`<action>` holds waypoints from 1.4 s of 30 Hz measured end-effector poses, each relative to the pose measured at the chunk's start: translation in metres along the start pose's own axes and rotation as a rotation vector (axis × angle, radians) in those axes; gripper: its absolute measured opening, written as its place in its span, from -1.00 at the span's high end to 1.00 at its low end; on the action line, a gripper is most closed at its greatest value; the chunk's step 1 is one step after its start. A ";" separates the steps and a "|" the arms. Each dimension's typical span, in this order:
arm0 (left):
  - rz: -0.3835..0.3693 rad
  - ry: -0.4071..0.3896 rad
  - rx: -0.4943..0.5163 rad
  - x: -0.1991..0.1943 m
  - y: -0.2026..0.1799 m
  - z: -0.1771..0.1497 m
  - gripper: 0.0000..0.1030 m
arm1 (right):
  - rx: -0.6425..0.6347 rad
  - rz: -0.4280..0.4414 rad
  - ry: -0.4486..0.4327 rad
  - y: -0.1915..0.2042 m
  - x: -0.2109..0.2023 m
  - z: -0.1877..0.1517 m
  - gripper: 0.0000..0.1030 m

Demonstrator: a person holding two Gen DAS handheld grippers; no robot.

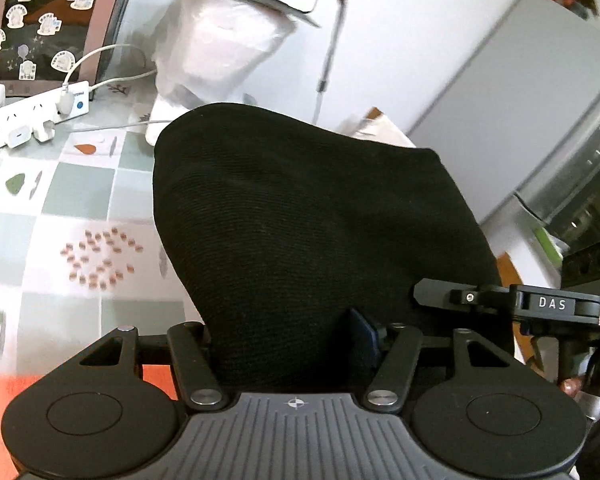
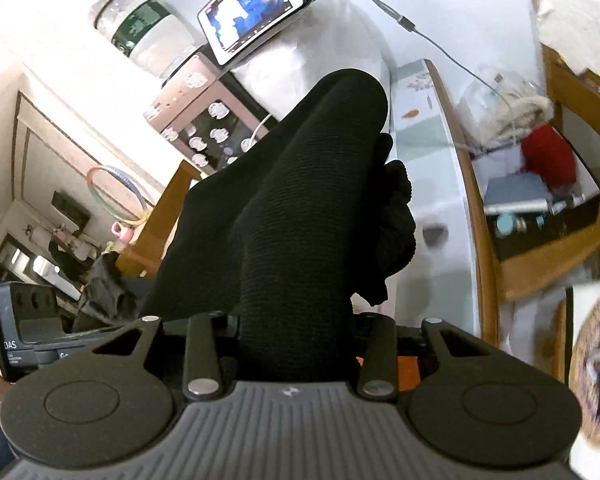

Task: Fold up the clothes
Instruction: 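Lift the folded trousers with both grippers and carry them onto the checkered tablecloth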

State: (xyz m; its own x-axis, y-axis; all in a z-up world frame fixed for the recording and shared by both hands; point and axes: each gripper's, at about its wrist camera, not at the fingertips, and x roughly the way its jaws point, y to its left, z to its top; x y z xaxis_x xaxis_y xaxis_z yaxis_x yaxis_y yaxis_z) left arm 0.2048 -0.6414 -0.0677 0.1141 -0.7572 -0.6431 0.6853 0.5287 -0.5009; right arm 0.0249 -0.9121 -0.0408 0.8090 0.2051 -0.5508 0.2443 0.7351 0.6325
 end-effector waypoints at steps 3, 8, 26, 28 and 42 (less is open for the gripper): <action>0.014 0.017 -0.029 0.033 0.019 0.015 -0.24 | -0.010 -0.014 0.013 -0.016 0.037 0.025 0.14; 0.035 0.082 -0.068 0.090 0.053 0.030 -0.25 | 0.035 -0.029 0.051 -0.059 0.093 0.041 0.14; 0.078 0.093 -0.127 0.066 0.098 0.028 -0.84 | 0.066 -0.210 0.077 -0.099 0.108 0.038 -0.52; 0.086 0.081 -0.111 0.048 0.091 0.023 -0.88 | 0.047 -0.229 0.062 -0.089 0.088 0.035 -0.52; 0.081 0.042 -0.037 -0.072 0.022 -0.039 -0.94 | -0.122 -0.287 -0.011 0.012 -0.037 -0.033 -0.67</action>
